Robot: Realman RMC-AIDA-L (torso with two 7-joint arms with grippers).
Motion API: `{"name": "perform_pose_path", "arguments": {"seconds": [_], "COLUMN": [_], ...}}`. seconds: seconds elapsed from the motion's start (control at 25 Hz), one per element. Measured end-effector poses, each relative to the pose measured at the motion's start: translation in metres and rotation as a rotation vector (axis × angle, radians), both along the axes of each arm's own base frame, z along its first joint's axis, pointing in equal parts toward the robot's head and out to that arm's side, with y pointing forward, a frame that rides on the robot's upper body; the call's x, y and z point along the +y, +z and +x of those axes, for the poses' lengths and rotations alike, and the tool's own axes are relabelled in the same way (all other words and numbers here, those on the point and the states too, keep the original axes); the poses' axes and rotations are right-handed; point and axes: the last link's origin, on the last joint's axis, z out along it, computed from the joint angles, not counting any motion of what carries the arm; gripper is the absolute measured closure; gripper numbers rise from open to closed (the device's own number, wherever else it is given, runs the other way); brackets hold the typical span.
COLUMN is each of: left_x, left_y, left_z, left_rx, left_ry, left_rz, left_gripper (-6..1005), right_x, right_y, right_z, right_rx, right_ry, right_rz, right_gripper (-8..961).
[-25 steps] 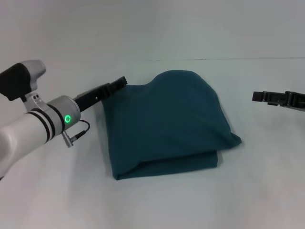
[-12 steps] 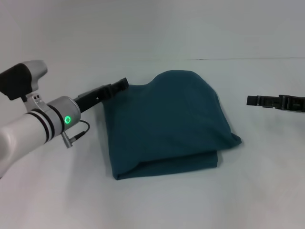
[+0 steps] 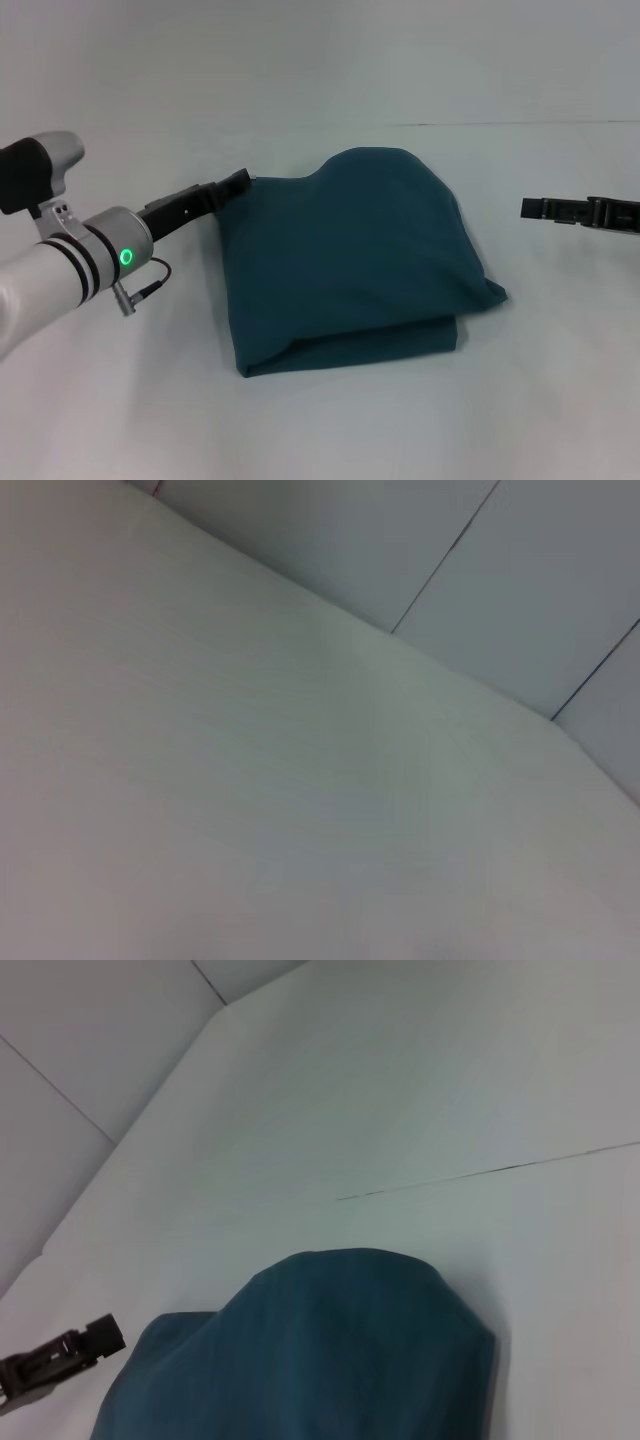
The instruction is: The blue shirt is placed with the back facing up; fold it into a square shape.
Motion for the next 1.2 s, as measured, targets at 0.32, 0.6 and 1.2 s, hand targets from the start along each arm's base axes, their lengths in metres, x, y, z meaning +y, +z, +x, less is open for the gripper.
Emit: {"name": "perform_pose_path", "arguments": {"seconds": [0.32,0.6,1.2], "left_x": [-0.003,-0.002,0.0], "left_y": [-0.011,-0.011,-0.012], "left_z": [0.004,0.008,0.014], "left_rx": [0.037,0.027,0.068], "left_ry": [-0.019,-0.037,-0.084], "left_rz": [-0.048,-0.051,-0.07], "left_gripper": [224,247,442], "right_x": [0.0,0.0,0.0], "right_y": [-0.001,-0.001,-0.002], "right_z": [-0.001,0.0,0.0], "right_rx": [0.001,0.001,-0.002], "right_ry": [0.001,-0.001,0.0], "right_rz": [0.0,0.001,-0.002], "right_gripper": [127,127,128]}}
